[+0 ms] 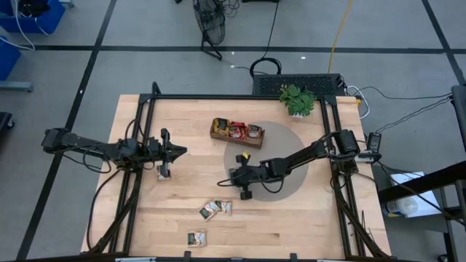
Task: Pick & Place Tea
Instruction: Put the brown tea bag into the right section of the wooden organizer
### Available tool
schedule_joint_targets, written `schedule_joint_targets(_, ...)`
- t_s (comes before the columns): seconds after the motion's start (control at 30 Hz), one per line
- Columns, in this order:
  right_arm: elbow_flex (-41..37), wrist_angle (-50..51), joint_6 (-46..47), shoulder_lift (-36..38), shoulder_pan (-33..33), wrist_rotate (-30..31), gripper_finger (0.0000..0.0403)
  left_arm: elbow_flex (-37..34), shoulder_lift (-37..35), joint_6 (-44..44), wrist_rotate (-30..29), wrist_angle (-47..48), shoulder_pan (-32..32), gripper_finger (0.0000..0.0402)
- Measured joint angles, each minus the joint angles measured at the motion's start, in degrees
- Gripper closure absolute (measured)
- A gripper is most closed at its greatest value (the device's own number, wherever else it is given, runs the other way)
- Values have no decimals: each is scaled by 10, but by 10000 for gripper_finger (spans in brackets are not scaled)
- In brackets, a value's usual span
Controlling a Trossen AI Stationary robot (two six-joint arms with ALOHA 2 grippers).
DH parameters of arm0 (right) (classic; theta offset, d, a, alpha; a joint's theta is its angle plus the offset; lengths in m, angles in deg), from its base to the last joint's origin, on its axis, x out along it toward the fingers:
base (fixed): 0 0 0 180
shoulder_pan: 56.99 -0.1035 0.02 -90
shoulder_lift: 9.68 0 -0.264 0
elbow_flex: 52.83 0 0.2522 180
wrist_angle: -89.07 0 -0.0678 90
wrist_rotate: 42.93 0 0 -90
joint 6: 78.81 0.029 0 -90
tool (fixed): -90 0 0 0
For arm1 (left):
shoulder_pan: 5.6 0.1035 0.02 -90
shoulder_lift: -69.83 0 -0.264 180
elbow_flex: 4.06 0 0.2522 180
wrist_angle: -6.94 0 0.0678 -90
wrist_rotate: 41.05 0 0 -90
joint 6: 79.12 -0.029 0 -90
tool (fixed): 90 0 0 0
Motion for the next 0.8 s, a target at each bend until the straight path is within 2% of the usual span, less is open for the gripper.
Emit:
schedule_joint_targets(0.13,0,-91,-33,14,-14,2,403,0,0,0,0,0,0,371)
schedule_joint_targets(0.27,1,-142,-88,18,-29,64,403,0,0,0,0,0,0,371)
schedule_joint_targets(0.4,1,-172,-131,19,-43,181,403,0,0,0,0,0,0,371)
schedule_joint_targets(0.47,1,-174,-101,19,-47,250,403,0,0,0,0,0,0,371)
schedule_joint_targets(0.57,1,-115,-43,25,-50,335,403,0,0,0,0,0,0,371)
schedule_joint_targets(0.7,0,-65,-54,25,-55,488,403,0,0,0,0,0,0,371)
schedule_joint_targets(0.8,0,-70,-73,26,-52,552,403,0,0,0,0,0,0,371)
